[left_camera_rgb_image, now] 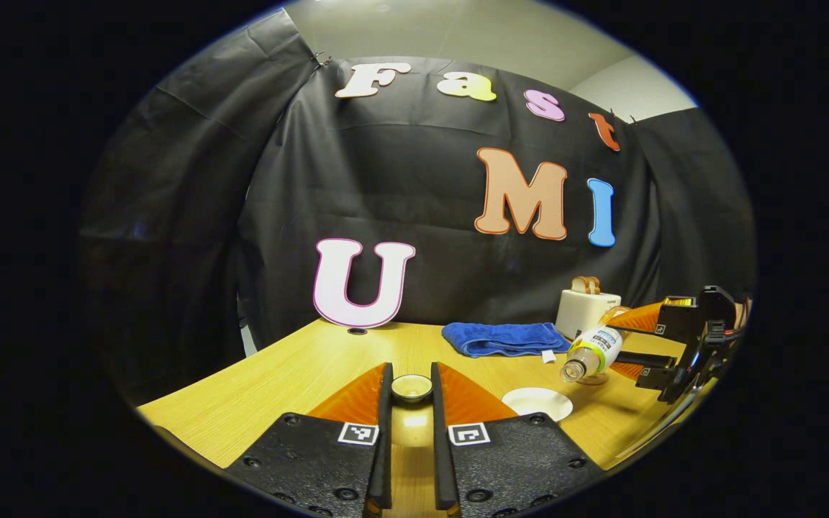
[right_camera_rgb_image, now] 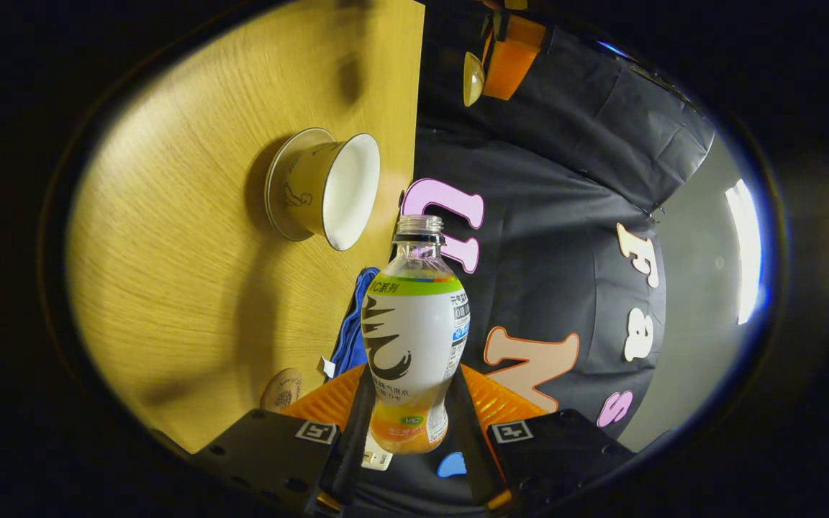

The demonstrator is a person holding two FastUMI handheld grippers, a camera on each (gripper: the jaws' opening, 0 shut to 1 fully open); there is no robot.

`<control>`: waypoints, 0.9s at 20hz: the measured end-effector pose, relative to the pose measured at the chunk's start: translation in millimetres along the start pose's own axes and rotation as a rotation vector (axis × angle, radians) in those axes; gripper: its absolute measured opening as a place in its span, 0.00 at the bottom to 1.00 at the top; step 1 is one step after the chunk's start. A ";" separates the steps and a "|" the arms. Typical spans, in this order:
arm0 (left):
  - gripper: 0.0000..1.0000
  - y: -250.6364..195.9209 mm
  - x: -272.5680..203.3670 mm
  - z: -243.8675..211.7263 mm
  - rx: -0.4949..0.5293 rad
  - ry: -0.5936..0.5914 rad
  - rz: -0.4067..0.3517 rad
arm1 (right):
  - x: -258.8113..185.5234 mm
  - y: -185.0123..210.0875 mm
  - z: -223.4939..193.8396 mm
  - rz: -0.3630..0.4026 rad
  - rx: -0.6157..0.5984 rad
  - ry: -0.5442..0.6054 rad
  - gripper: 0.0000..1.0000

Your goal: Open the teacup lid with one hand, grasp the water bottle and pour water into the teacup with the other hand; after pouring, place the water bottle on the coaster and then close the teacup lid.

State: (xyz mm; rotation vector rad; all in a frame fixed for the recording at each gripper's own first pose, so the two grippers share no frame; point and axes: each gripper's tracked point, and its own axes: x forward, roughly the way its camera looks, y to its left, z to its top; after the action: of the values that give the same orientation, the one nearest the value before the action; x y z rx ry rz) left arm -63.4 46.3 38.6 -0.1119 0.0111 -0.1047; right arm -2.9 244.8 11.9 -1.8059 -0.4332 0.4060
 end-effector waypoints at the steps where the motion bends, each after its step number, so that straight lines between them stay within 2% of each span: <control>1: 0.20 -0.9 0.7 0.8 -0.001 0.000 -0.002 | 0.9 -1.6 0.6 0.000 -0.014 -0.004 0.63; 18: 0.20 -5.9 -0.8 -2.1 -0.010 0.012 -0.013 | 6.4 -15.4 3.0 0.007 -0.213 -0.035 0.63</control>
State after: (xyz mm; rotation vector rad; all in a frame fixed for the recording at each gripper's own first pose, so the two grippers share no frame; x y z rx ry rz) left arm -64.8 40.4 37.2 -0.1213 0.0226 -0.1184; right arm -0.1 254.4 25.6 -2.0094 -0.5106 0.4087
